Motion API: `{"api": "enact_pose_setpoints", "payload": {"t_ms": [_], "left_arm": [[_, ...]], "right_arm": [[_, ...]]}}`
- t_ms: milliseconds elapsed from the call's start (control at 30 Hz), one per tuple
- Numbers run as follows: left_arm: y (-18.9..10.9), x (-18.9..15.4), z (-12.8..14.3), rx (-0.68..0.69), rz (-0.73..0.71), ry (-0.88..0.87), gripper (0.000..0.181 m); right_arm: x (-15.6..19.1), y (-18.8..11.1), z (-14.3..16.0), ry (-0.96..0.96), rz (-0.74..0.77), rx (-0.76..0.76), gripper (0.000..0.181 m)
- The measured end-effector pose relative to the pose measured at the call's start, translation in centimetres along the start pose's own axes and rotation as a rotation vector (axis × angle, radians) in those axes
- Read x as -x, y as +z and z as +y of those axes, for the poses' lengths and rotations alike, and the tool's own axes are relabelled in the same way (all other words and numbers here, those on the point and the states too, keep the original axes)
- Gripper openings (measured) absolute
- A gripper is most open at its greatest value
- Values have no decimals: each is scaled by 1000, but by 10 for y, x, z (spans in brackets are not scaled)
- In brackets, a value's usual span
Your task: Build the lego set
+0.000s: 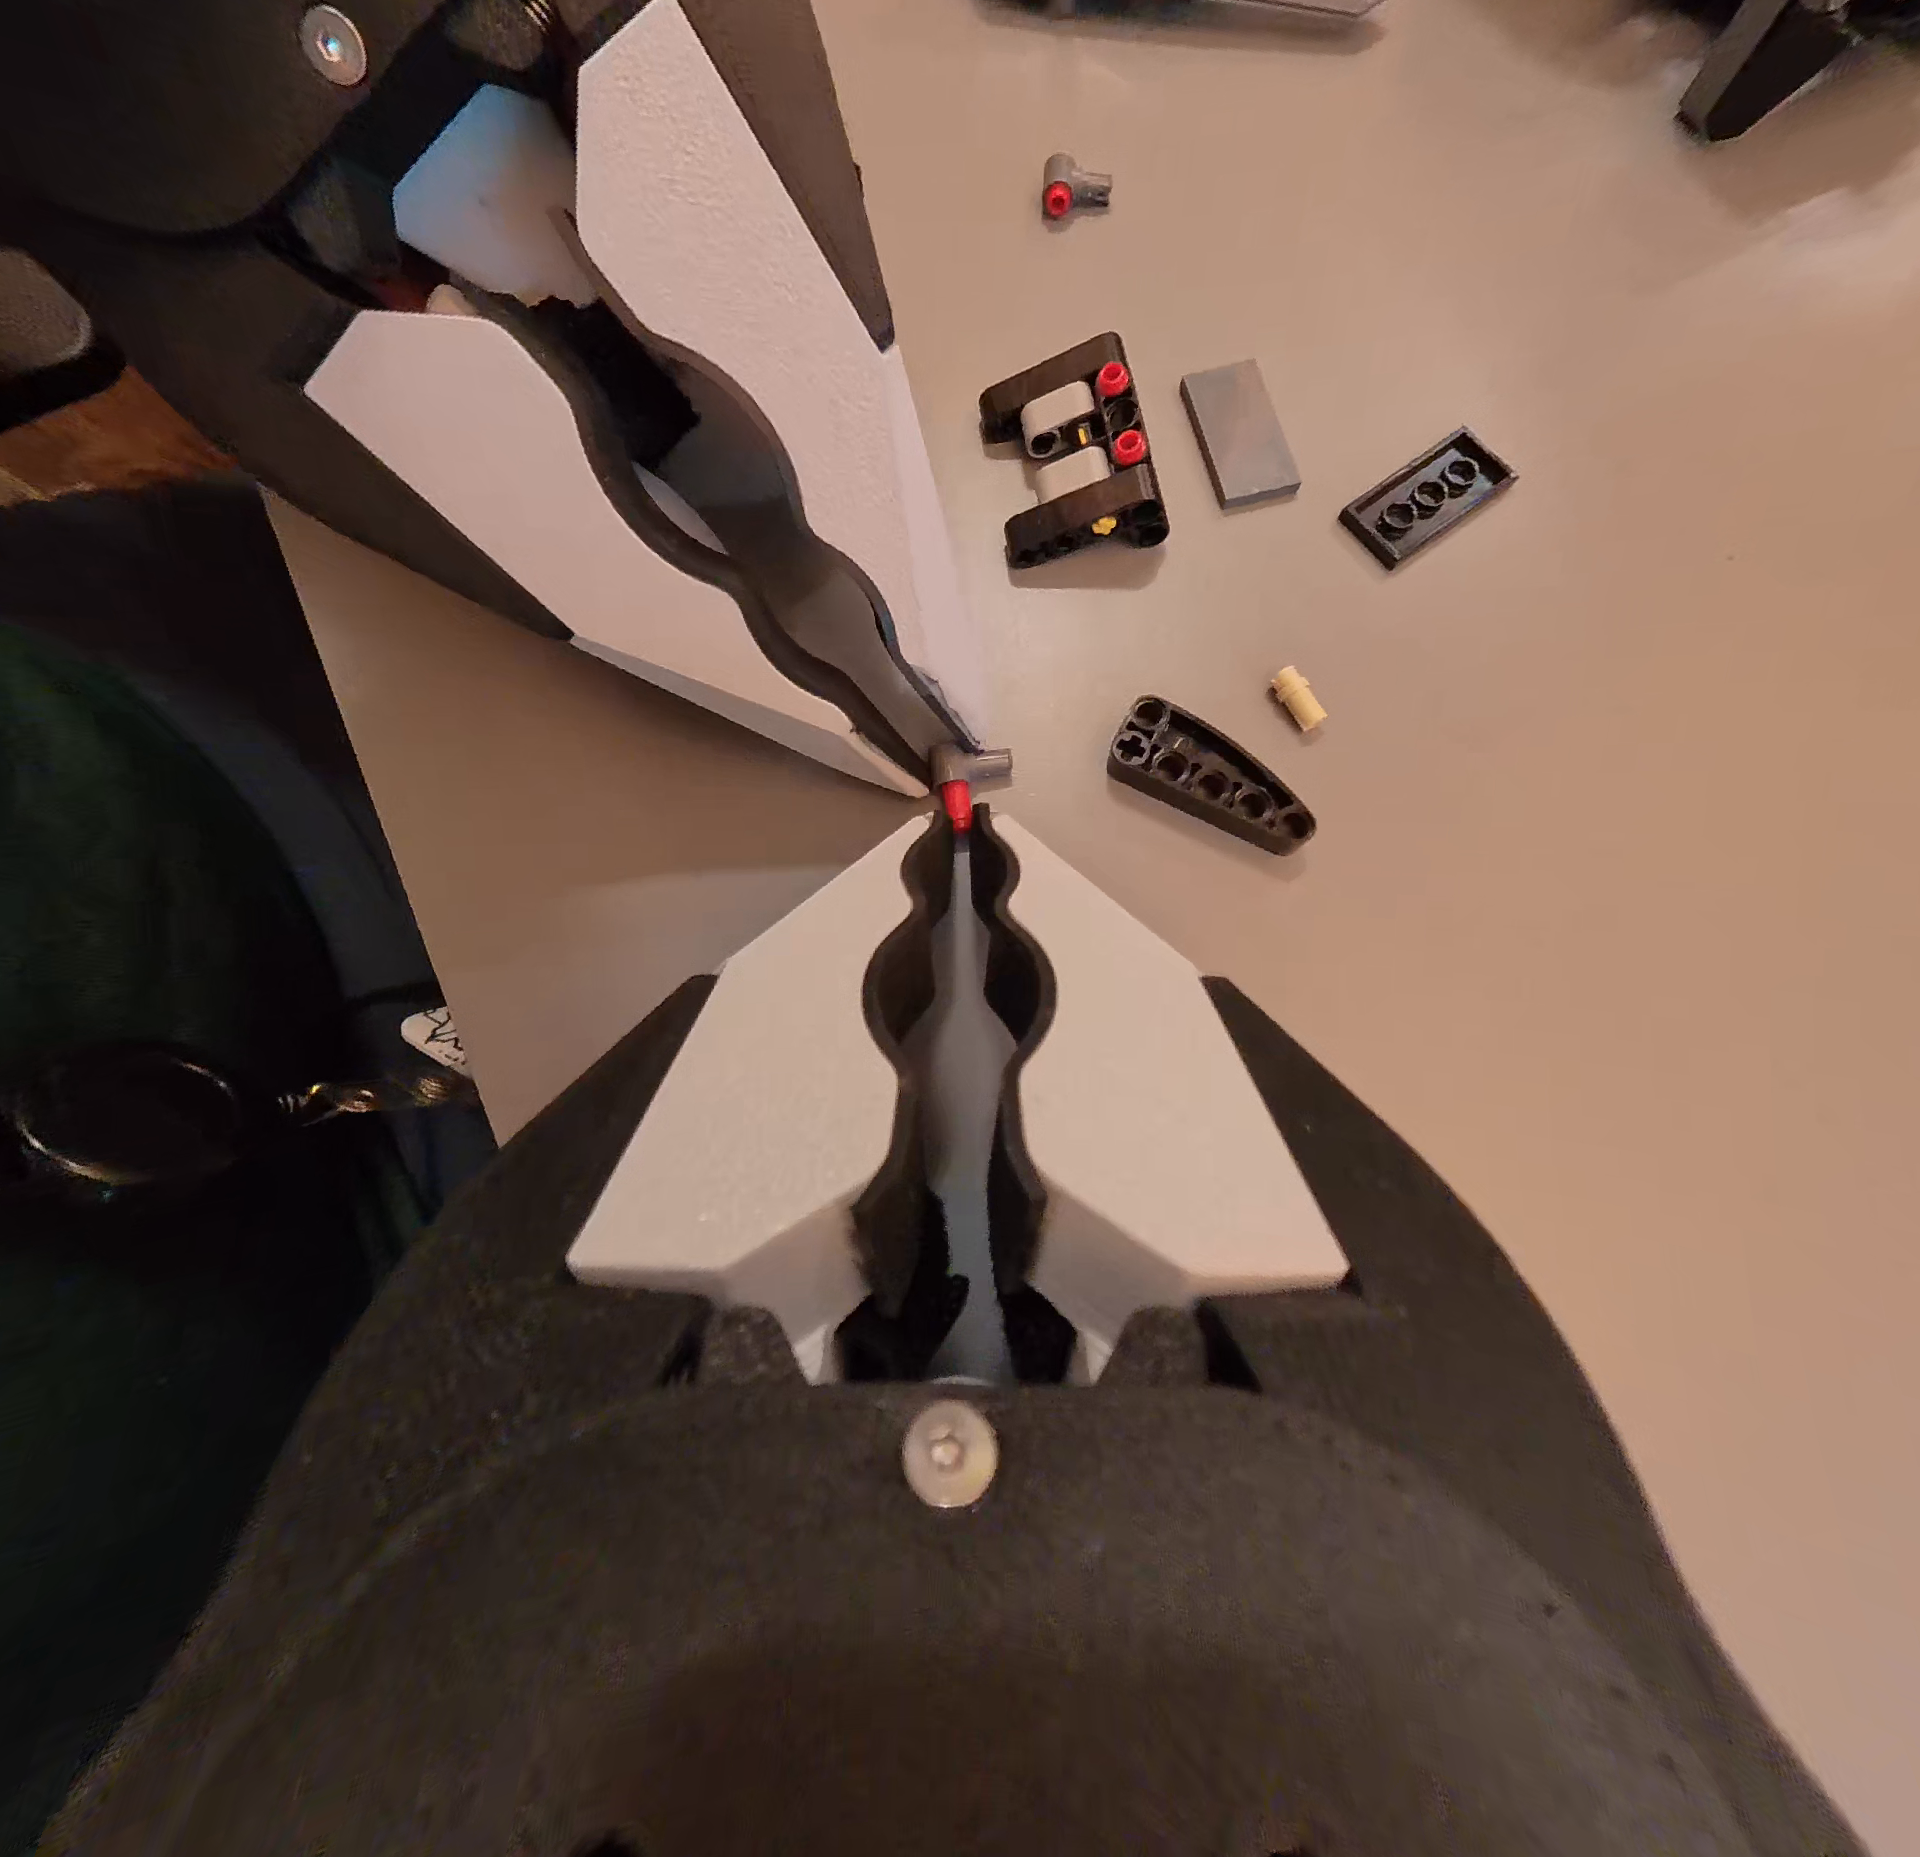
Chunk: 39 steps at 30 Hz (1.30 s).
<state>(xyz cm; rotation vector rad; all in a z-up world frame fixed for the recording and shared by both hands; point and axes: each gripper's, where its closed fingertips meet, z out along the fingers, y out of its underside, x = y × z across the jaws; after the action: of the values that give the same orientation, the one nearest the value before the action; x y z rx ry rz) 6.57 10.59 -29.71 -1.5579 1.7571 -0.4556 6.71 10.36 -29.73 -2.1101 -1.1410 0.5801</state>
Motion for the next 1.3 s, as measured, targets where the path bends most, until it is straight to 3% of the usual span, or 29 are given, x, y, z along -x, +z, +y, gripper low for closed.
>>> {"api": "enact_pose_setpoints", "payload": {"t_ms": [533, 867, 1300], "left_arm": [[0, 0, 0, 4, -43, 28, 7], [0, 2, 1, 9, -61, 30, 7], [0, 3, 1, 9, -50, 15, 7]], "right_arm": [[0, 1, -1, 129, 59, -15, 1], [2, 3, -3, 80, 110, -14, 1], [2, 4, -4, -84, 25, -3, 1]]}}
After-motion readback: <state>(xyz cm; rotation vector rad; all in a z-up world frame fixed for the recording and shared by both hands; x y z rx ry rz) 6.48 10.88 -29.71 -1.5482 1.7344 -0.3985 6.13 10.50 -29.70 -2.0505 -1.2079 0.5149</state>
